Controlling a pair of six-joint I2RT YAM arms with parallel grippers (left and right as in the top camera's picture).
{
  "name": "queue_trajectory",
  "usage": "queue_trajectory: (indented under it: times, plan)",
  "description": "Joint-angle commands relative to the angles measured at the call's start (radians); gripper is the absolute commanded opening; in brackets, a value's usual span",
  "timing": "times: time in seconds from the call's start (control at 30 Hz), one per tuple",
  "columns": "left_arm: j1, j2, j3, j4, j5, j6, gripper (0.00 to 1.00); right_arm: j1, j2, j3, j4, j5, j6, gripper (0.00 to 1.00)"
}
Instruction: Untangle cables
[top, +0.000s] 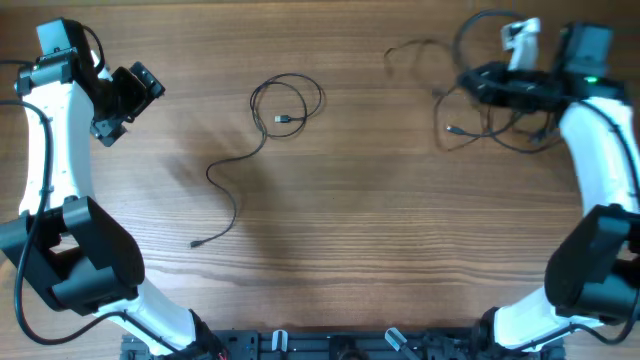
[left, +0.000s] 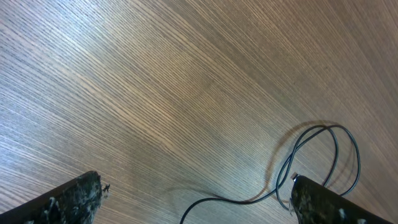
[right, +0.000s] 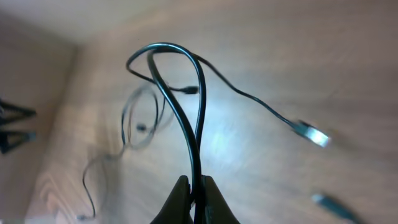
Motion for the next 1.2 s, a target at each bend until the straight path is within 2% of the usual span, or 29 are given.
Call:
queue_trajectory:
  times: [0.0, 0.33, 0.6, 0.63, 0.9, 1.17]
  plan:
    - [0.0, 0.006, -0.006, 0.0, -0.006, 0.005, 1.0, 0.052, 0.027, -0.068, 0.033, 0.068, -0.016, 0.04]
    - [0.0, 0.006, -0.006, 0.0, -0.006, 0.006, 1.0, 0.07, 0.212, -0.12, 0.116, 0.106, 0.039, 0.04]
    - [0.0, 0.006, -0.006, 0.0, -0.006, 0.005, 1.0, 0.064, 0.371, -0.12, 0.153, 0.373, 0.181, 0.04]
    - [0.0, 0.006, -0.006, 0.0, -0.006, 0.005, 1.0, 0.05, 0.38, -0.12, 0.153, 0.484, 0.194, 0.04]
    - [0.0, 0.006, -0.006, 0.0, -0.006, 0.005, 1.0, -0.055, 0.38, -0.119, 0.099, 0.819, 0.188, 0.04]
    - [0.0, 0.006, -0.006, 0.0, -0.006, 0.005, 1.0, -0.233, 0.38, -0.119, 0.12, 0.866, 0.065, 0.05]
